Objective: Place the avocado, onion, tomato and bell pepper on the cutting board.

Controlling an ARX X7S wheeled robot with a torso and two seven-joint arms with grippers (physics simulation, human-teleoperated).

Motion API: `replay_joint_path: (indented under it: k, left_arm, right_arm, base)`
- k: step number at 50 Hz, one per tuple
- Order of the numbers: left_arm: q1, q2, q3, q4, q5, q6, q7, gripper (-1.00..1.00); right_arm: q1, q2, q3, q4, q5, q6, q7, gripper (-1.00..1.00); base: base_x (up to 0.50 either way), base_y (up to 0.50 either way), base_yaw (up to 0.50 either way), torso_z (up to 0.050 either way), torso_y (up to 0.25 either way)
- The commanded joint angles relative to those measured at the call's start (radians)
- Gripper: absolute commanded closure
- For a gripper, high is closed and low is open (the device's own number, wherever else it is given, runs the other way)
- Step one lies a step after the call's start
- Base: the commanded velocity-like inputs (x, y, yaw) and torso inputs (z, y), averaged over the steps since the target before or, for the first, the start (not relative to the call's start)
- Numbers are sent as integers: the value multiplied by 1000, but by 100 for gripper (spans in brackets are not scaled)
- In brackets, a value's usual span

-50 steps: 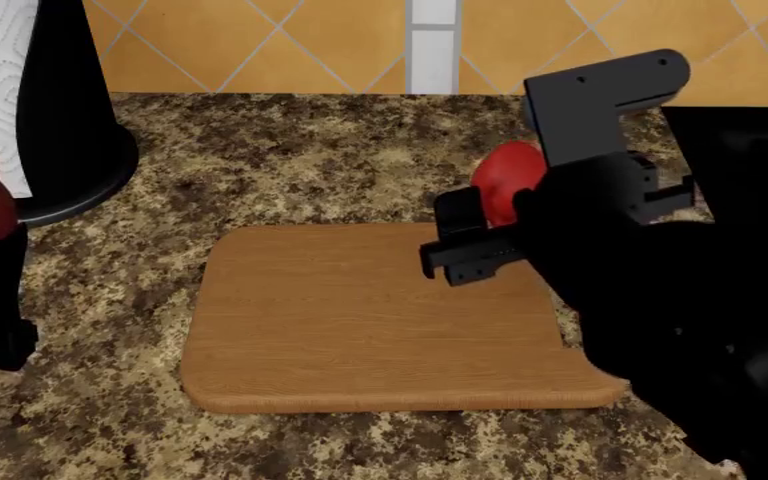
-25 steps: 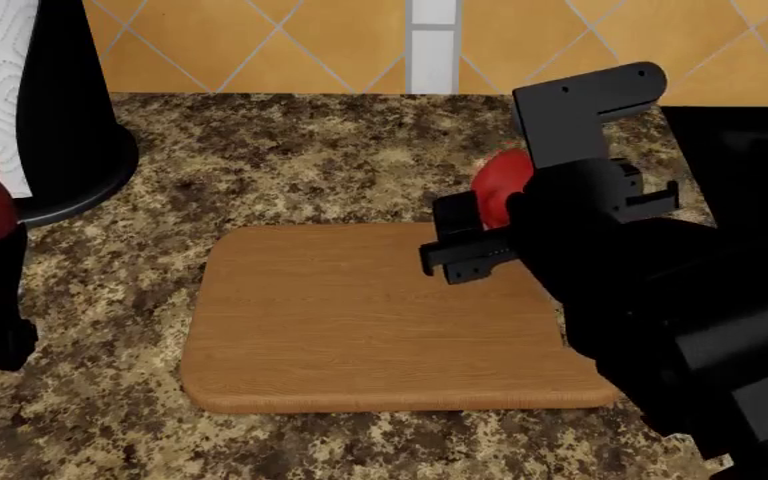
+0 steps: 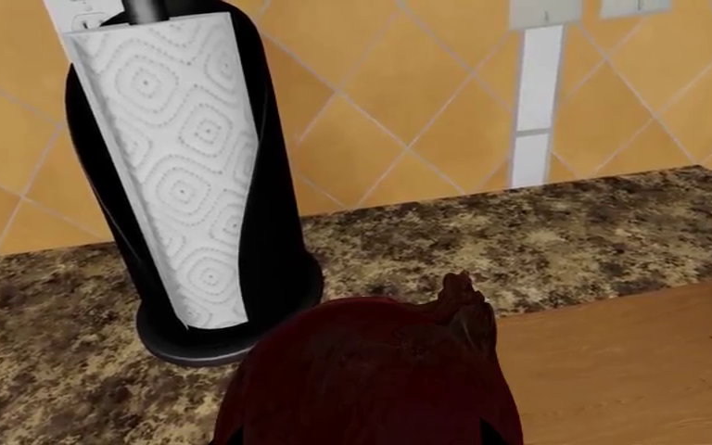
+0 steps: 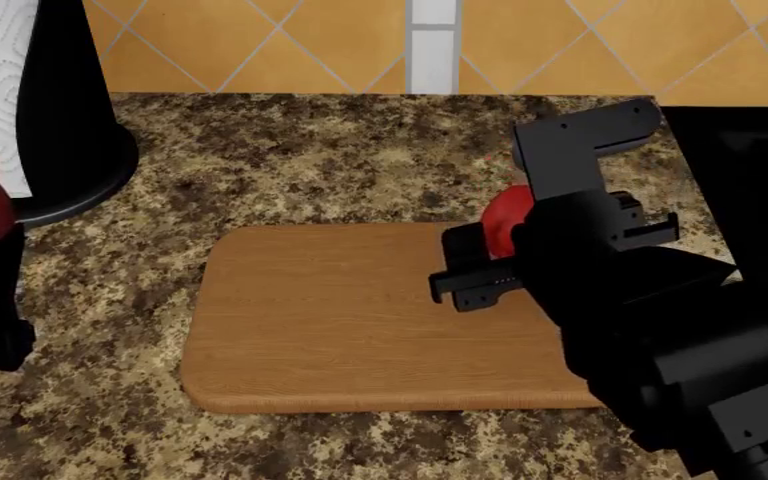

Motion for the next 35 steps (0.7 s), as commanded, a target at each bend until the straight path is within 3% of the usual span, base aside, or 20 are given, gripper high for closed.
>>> replay_joint_path:
  k: [1,9,10,22,35]
  left_arm:
    - [-2,15,-22,-4,-1,14,18,100]
    - [-13,16,-21,-6,-2,16,19,100]
    - [-14,16,-21,-6,-1,16,18,100]
    - [-19,13,-18,-5,-7,18,13,100]
    - [-25,18,-11,-2,-13,20,8,100]
  right_arm:
    - [-15,-23,12,12,-45,-1,-46,100]
    - [-13,-17,10,4,-45,7,-40,100]
    - [-11,-16,4,2,-50,8,-41,-100]
    - [-9,1,12,-46,-33,35,-21,-100]
    - [11,102,66,-307,49,139,70,-100]
  base:
    - [0,0,0,0,0]
    - [0,0,0,0,0]
    - [0,0,0,0,0]
    - [0,0,0,0,0]
    - [0,0,0,0,0]
